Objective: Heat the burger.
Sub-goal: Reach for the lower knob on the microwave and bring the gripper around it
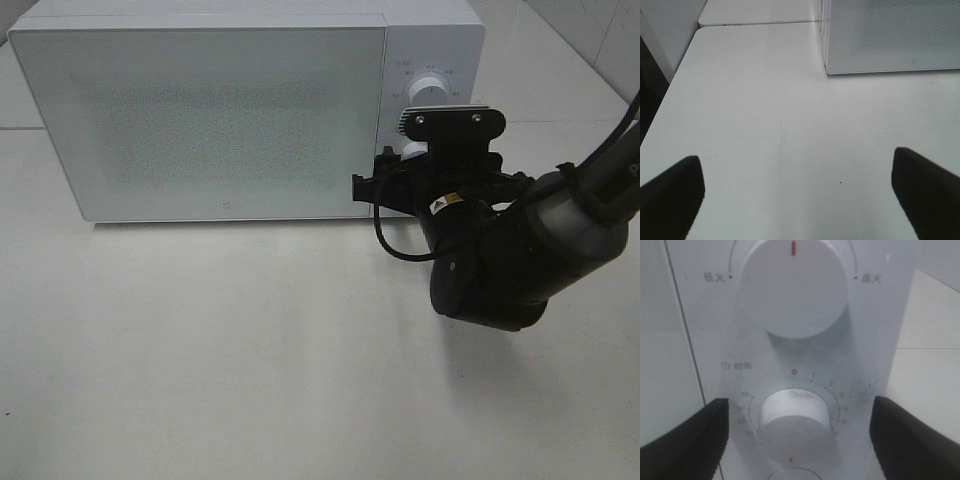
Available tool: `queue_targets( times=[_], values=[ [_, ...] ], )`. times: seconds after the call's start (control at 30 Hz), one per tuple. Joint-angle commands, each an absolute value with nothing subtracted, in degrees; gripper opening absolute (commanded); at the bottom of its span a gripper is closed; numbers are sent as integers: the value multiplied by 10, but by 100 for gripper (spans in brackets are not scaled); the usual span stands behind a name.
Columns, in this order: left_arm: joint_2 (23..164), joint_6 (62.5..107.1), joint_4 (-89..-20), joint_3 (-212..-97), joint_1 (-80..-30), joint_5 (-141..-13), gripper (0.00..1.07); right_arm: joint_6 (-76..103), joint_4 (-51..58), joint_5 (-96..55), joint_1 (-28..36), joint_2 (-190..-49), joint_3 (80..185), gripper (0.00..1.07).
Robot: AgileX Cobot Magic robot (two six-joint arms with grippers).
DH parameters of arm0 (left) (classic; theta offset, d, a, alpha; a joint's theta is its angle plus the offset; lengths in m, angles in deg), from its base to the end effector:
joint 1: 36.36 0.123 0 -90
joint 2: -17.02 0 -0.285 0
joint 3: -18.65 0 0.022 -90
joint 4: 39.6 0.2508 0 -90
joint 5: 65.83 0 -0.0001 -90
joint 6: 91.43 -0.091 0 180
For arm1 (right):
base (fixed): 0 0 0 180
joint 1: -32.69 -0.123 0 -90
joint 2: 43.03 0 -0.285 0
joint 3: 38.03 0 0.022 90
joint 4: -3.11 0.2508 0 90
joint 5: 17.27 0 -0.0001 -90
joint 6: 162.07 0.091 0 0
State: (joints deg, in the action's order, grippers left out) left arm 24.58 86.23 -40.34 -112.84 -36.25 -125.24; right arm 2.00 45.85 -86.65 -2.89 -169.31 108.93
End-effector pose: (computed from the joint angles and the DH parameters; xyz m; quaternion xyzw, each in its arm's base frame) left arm -0.0046 -0.0010 0.2795 0.0166 0.8455 0.0050 0.5338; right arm 0.3164 0.1553 0.1179 0.0130 0.7370 -0.0356 0.6748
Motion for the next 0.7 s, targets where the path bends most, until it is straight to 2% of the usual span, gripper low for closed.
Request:
queue_targets(
  times=[0.03,0.57,0.67,0.7],
  values=[
    [232,865,-407,-1126,-361,-1247,94,28,451,-871,-27,-1701,1102,76],
    [232,865,-407,-1126,-361,-1247,94,40,451,-861,-13,-1704,1109,73],
    [232,865,-407,-1126,-361,-1247,94,41,451,-860,-15,-1704,1109,67],
    [232,865,-407,-1126,-361,-1247,94,42,451,-861,-15,-1704,1109,60]
  ],
)
